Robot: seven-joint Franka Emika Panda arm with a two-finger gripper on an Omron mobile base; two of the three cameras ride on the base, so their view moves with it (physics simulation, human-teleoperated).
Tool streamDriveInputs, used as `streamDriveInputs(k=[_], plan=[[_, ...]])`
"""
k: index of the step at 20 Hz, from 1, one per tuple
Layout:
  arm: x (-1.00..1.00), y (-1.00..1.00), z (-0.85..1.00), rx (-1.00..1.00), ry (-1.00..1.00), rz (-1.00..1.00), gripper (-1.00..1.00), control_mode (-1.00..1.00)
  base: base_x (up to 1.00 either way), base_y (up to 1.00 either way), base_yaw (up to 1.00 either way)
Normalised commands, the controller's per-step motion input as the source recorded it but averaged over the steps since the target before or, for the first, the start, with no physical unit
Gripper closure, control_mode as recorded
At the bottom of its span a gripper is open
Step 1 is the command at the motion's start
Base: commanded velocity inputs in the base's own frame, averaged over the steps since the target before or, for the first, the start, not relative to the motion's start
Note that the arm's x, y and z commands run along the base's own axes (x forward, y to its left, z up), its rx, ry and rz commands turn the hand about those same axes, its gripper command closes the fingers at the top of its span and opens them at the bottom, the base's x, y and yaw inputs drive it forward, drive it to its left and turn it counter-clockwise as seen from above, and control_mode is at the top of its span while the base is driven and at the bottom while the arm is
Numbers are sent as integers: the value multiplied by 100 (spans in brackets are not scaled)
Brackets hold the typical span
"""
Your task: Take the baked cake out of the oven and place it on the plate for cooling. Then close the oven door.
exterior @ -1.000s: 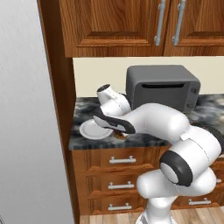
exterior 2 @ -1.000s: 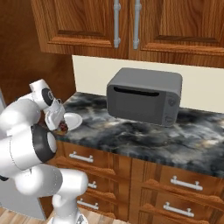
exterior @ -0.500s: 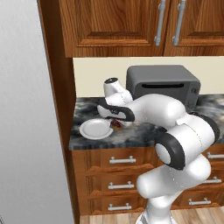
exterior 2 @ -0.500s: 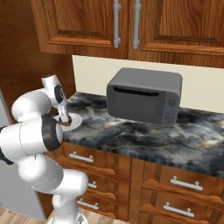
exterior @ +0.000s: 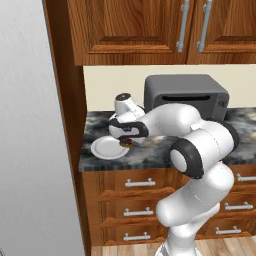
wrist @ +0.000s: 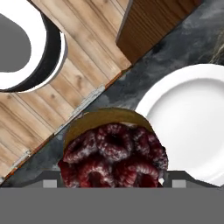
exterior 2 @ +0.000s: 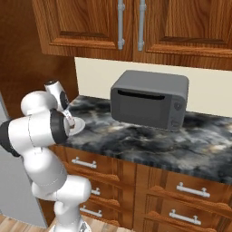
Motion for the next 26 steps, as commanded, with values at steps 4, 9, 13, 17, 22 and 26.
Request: streamDriveInputs(k=[4, 9, 13, 17, 22, 26], plan=[[36, 24, -14, 0, 0, 8, 100, -100, 0, 0, 0], [28, 20, -4, 0, -2, 4, 100, -100, 0, 0, 0], [15, 13, -13, 0, -2, 1, 100, -100, 0, 0, 0], [12, 6, -31, 0, 0, 0, 100, -100, 0, 0, 0], [23, 8, -35, 0, 0, 0, 100, -100, 0, 0, 0], [9, 13, -17, 0, -2, 0, -100, -100, 0, 0, 0]])
